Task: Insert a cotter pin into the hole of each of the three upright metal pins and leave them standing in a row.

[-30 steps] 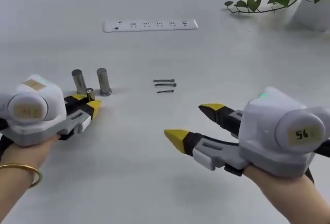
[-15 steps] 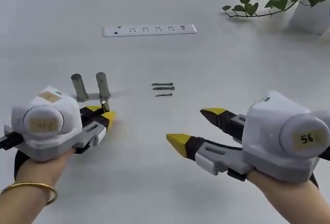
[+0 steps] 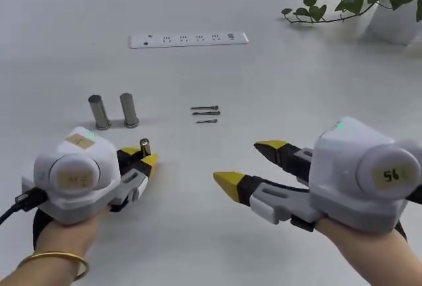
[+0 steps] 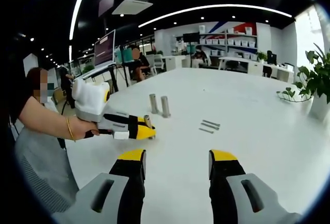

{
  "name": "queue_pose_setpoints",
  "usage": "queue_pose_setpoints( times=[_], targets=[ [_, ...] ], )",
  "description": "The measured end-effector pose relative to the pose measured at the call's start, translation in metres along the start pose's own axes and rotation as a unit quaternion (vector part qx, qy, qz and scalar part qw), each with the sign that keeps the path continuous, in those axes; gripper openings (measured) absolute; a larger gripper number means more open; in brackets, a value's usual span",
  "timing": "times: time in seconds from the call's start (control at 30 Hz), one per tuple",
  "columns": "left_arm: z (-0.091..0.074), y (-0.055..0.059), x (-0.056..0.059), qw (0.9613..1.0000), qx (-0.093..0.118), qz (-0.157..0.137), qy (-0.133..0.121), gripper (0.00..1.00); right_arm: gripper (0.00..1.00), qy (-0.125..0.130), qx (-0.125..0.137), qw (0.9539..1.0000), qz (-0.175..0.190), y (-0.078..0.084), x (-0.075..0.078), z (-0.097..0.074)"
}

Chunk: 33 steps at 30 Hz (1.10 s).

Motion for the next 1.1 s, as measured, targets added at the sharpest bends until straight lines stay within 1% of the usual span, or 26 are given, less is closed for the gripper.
queue_pose_setpoints(
  times=[0.1, 0.2, 0.3, 0.43, 0.5, 0.63, 0.67, 0.73, 0.77, 0.83, 0.93, 1.03, 1.1],
  targets=[
    [-0.001, 0.001, 0.000, 1.0000, 0.002, 0.008, -0.005, 0.06, 0.44, 0.000, 0.000, 1.0000, 0.001, 0.001, 0.000, -0.001],
    [-0.001, 0.001, 0.000, 1.0000, 0.004, 0.004, -0.007, 0.06, 0.44, -0.001, -0.001, 1.0000, 0.003, 0.001, 0.000, -0.001],
    [0.000, 0.001, 0.000, 0.9999, 0.000, 0.013, -0.006, 0.06, 0.44, -0.001, -0.002, 1.0000, 0.004, 0.002, 0.000, 0.000],
    [0.000, 0.004, 0.000, 0.9999, -0.003, 0.010, -0.010, 0.06, 0.43, -0.002, -0.002, 1.0000, 0.003, 0.002, 0.000, 0.000],
    [0.001, 0.008, -0.002, 0.9998, -0.008, 0.009, -0.013, 0.07, 0.43, -0.003, -0.003, 1.0000, 0.002, 0.002, -0.001, 0.000],
    [0.001, 0.009, -0.001, 0.9998, -0.011, 0.012, -0.011, 0.09, 0.43, -0.001, -0.003, 1.0000, 0.002, 0.002, 0.001, -0.001],
    [0.001, 0.008, -0.002, 0.9999, -0.011, 0.007, -0.010, 0.10, 0.43, -0.001, -0.002, 1.0000, 0.002, 0.002, 0.001, -0.001],
    [0.001, 0.005, -0.001, 0.9999, -0.010, -0.001, -0.005, 0.15, 0.43, -0.002, -0.004, 1.0000, 0.004, 0.002, 0.002, -0.001],
    [0.000, 0.004, -0.001, 0.9999, -0.010, -0.001, -0.004, 0.17, 0.43, -0.004, -0.006, 1.0000, 0.003, 0.002, 0.002, -0.001],
    [-0.003, -0.002, 0.000, 1.0000, -0.002, 0.003, 0.003, 0.22, 0.43, -0.008, -0.008, 0.9999, 0.000, 0.001, 0.003, -0.002],
    [-0.008, -0.006, 0.000, 1.0000, -0.001, -0.001, 0.008, 0.31, 0.42, -0.017, -0.016, 0.9997, -0.011, -0.002, 0.007, -0.001],
    [-0.015, -0.008, 0.000, 0.9999, -0.004, 0.001, 0.011, 0.37, 0.39, -0.031, -0.023, 0.9991, -0.017, -0.005, 0.013, 0.005],
    [-0.019, -0.006, 0.003, 0.9997, -0.008, -0.006, 0.021, 0.43, 0.38, -0.045, -0.031, 0.9980, -0.033, -0.005, 0.015, 0.010]
  ],
)
Point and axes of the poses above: the centre of the closed fingertips' face, and the gripper's own axes: z roughly forward along the fingers, x roughly to its right, y roughly out of its underside, the point moved 2 cm from there along -z, roughly backward along the fingers, and after that the axes turned 13 degrees about -z, right-handed, at the moved point
